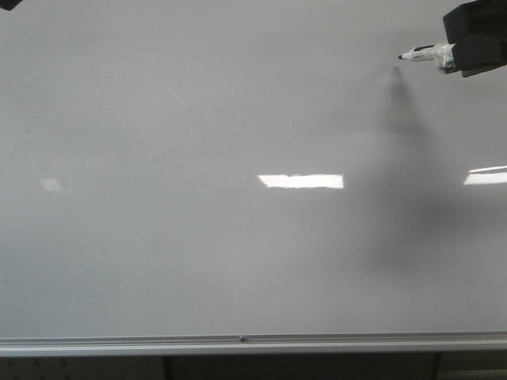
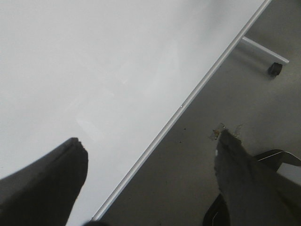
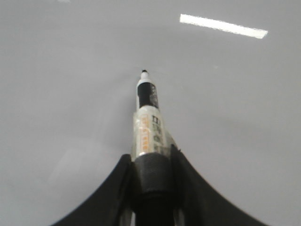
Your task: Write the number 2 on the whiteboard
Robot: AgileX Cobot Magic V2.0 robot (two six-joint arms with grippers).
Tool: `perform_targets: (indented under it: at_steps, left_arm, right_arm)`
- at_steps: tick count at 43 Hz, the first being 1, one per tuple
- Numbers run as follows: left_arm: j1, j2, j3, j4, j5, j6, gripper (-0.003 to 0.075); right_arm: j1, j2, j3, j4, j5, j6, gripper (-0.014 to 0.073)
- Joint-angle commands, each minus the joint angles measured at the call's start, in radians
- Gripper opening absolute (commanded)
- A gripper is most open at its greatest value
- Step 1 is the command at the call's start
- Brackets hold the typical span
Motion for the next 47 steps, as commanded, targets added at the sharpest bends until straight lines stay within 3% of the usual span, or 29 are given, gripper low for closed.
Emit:
perform_targets:
  at_steps: [1, 10, 23, 36, 47]
  left_arm:
    - [0.002, -0.020, -0.024, -0.027, -0.059, -0.011, 0.0533]
    - [0.002, -0.020, -0.024, -0.027, -0.059, -0.011, 0.0533]
    - [0.002, -0.020, -0.024, -0.027, -0.062, -0.011, 0.0533]
    - [0.002, -0.020, -0.024, -0.025, -0.062, -0.011, 0.0533]
    - [0.002, -0.020, -0.024, -0.016, -0.062, -0.011, 0.0533]
  right_arm:
    - [0.004, 0.006, -0.051, -0.022, -0.078, -0.005, 0.0015]
    - [-0.055, 0.016, -0.054, -0.025, -0.053, -0.047, 0.0015]
    - [-0.084, 0.041, -0.054, -0.025, 0.151, -0.047, 0.0015]
    - [-0.051, 0.089, -0.054, -0.025, 0.155, -0.051, 0.0015]
    - [-0.134, 0.089, -0.054, -0.025, 0.188, -0.057, 0.0015]
